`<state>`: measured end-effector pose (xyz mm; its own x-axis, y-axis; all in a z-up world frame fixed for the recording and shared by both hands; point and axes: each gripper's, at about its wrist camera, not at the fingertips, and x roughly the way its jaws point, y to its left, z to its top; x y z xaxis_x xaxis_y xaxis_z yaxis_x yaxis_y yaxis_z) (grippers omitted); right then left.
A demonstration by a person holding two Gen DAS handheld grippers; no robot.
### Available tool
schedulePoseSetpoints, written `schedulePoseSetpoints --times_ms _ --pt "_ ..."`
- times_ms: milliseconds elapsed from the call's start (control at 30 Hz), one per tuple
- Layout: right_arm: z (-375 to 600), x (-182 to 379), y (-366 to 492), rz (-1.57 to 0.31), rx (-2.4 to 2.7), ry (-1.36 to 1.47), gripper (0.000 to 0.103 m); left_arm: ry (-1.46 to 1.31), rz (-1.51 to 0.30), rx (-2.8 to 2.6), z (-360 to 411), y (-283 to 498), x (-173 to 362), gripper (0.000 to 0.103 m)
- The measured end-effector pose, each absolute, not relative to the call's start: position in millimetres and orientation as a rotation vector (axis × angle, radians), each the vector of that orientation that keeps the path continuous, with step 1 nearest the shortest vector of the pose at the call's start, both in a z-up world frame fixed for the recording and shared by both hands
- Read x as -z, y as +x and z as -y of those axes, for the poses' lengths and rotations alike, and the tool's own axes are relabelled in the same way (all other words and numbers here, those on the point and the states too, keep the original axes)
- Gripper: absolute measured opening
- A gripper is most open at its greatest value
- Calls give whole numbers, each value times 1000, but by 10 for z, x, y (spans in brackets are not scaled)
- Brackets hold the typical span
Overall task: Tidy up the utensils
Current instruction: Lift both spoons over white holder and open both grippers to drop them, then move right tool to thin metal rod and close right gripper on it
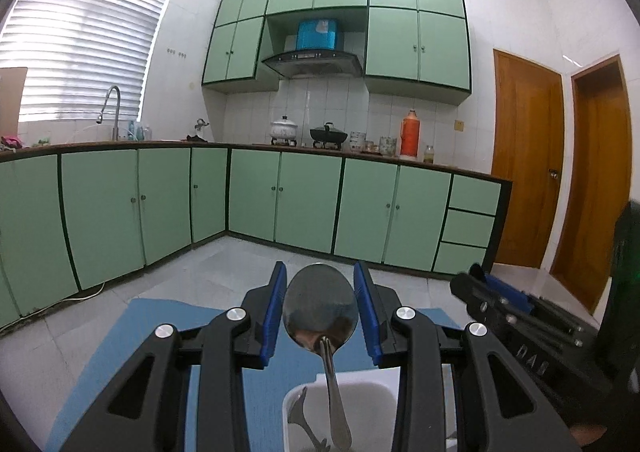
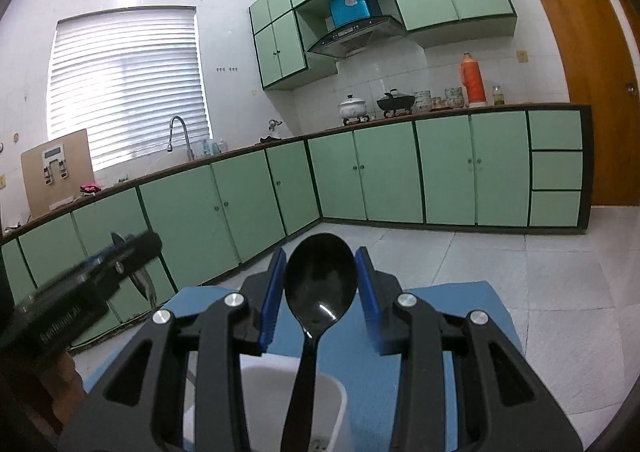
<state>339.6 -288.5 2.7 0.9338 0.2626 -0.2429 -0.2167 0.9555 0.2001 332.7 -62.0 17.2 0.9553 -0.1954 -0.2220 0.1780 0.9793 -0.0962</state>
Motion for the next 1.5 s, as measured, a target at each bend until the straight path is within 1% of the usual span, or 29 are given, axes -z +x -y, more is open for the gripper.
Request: schedulePoseSetpoints --times_ms 200,400,433,467,533,667,733,800,867,900,967,1033,1067,1133,1233,1500 --pt "2848 -104 3453 -227 -217 134 34 -77 -242 184 628 3300 -100 34" --pt "2850 126 3374 -286 -235 132 35 -76 -260 194 594 3273 -59 35" --pt "2854 146 3341 -289 -237 137 35 -75 -263 194 590 3264 -47 35" --pt "2859 160 3306 -294 -239 142 40 -76 -266 191 583 3253 -35 35" --pt "2872 148 3248 -294 -238 147 44 -83 -274 189 559 3232 -32 44" --pt "2918 85 3081 -296 -228 165 46 -98 -273 188 497 3144 -75 47" --pt "2941 47 2993 -292 -218 167 49 -93 -265 183 465 3059 -94 54" --pt "2959 24 2858 -292 -210 170 53 -82 -254 175 422 2944 -105 59" --pt "2958 7 2688 -290 -197 161 60 -72 -253 170 371 2815 -110 64" --pt "2959 14 2608 -288 -191 154 63 -69 -256 167 347 2740 -109 69" --pt "2953 34 2410 -290 -168 133 78 -64 -261 163 285 2575 -91 77" --pt "2942 62 2180 -293 -158 119 85 -65 -267 163 230 2411 -71 86" --pt "2940 81 2100 -296 -156 115 88 -62 -272 161 206 2330 -57 88" --pt "2929 148 1874 -319 -152 110 91 -56 -285 154 143 2122 -2 93" --pt "2911 269 1583 -362 -153 107 95 -59 -315 150 61 1862 93 96" --pt "2830 687 915 -474 -131 96 95 -35 -417 137 -18 1246 456 97"
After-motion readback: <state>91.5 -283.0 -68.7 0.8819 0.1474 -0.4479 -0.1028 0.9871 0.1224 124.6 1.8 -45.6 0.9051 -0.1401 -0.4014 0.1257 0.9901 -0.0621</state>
